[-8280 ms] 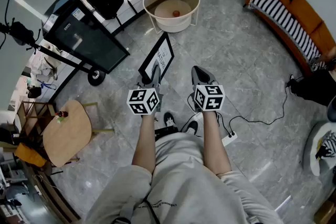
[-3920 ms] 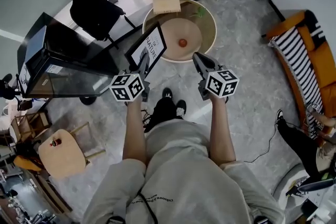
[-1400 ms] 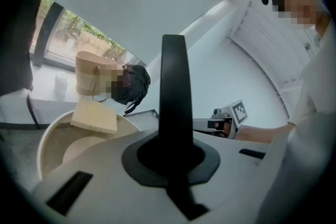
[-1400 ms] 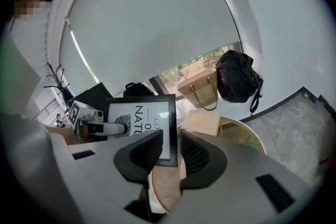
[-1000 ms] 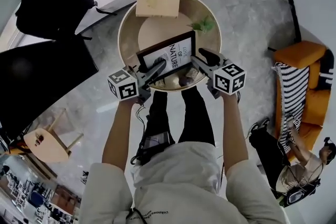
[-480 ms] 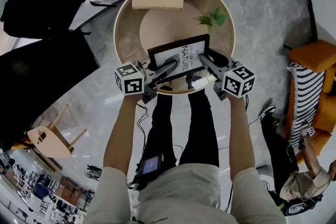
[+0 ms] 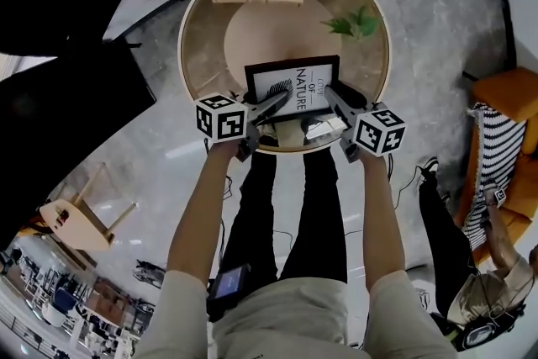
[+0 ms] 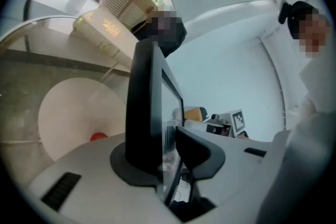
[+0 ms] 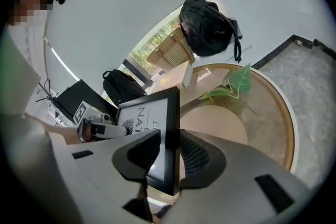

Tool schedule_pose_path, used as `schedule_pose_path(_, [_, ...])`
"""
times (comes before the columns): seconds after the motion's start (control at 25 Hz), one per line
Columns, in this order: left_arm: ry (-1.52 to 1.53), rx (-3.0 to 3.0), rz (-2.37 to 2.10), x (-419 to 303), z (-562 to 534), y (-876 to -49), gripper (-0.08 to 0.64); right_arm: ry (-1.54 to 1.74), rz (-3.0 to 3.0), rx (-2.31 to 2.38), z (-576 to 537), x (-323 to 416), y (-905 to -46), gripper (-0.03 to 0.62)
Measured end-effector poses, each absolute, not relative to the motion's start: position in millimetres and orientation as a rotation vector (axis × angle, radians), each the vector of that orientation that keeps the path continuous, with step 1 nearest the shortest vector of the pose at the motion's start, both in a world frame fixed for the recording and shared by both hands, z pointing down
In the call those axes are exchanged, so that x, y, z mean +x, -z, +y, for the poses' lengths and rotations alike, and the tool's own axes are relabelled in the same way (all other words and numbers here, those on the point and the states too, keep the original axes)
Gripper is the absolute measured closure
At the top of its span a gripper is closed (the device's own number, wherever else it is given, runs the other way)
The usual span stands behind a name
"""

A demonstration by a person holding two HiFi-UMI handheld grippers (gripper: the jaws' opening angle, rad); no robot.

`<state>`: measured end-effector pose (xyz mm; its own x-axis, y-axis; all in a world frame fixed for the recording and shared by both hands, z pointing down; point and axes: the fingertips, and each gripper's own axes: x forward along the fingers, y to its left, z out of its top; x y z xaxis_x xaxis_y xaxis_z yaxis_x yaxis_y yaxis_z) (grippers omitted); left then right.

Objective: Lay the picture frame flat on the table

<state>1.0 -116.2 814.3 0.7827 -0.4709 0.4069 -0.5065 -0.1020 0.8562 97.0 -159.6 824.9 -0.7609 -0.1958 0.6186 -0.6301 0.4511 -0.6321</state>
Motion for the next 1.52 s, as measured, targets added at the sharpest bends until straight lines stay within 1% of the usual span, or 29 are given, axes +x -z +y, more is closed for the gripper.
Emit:
schedule_pose_path(0.04, [-0.070, 1.707, -0.800, -1.0, -114.7, -825.8, 0.443, -1.269, -2.234, 0.700, -157.3, 97.9, -832.9, 0.460])
schedule_pose_path(0.28, [-0.259, 1.619, -0.907, -5.8, -108.7, -872.9, 0.346, -1.344, -2.165, 0.756, -145.7, 104.2, -871.3, 0.465])
schedule_pose_path(0.44, [-0.403, 1.596, -0.969, -8.4, -110.5, -891.6, 0.297, -1.389, -2.122, 0.801, -142.4, 109.8, -890.1, 0.463])
schedule_pose_path(0.6, [-0.487, 1.562, -1.025, -11.1, -112.6, -904.8, 0.268, -1.386, -2.082, 0.876, -142.5, 112.9, -901.8, 0.463])
schedule_pose_path(0.68, [-0.509, 1.549, -1.050, -12.4, -112.5, -908.3, 0.258, -1.376, -2.062, 0.913, -141.3, 114.3, -905.0, 0.463])
schedule_pose_path(1.0, [-0.538, 1.524, -1.090, -20.1, -107.0, -910.1, 0.259, -1.261, -1.961, 1.074, -143.8, 126.1, -913.7, 0.463])
schedule_pose_path(1.2, [-0.537, 1.525, -1.088, -25.7, -102.9, -911.9, 0.259, -1.250, -1.940, 1.113, -141.5, 127.9, -918.8, 0.477])
schedule_pose_path(1.52, [-0.542, 1.521, -1.097, -29.3, -98.0, -911.2, 0.259, -1.240, -1.929, 1.155, -142.3, 127.7, -918.3, 0.480])
